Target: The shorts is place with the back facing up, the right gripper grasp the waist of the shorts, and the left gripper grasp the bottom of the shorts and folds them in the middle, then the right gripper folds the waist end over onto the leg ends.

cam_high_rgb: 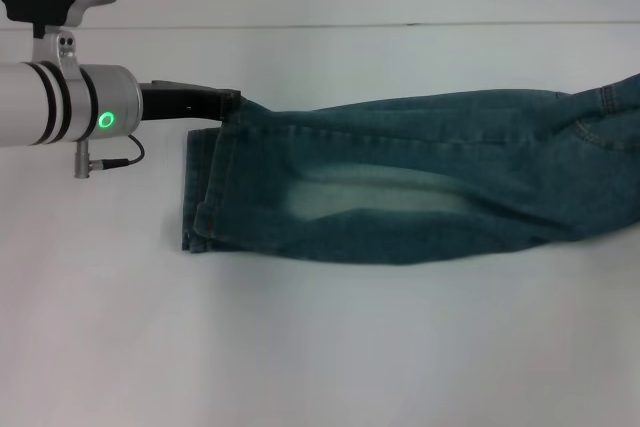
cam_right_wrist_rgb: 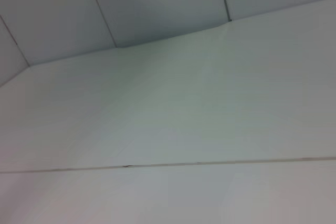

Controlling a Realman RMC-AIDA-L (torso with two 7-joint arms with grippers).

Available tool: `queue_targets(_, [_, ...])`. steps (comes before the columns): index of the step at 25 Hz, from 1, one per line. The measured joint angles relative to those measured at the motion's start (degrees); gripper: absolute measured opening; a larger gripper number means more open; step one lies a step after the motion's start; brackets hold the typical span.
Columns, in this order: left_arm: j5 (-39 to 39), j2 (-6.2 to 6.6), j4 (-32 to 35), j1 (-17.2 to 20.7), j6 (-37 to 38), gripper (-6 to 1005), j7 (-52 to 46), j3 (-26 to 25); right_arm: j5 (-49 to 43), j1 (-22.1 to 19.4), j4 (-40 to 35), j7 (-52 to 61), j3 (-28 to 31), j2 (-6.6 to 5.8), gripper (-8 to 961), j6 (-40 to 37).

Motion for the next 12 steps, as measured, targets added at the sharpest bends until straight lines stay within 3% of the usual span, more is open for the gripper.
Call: queue_targets(12, [0.13, -0.13, -1.30, 0.60, -4.74, 27, -0.43, 0.00, -0.01, 0.54, 0.00, 0.15, -1.06, -0.04, 152, 0.85])
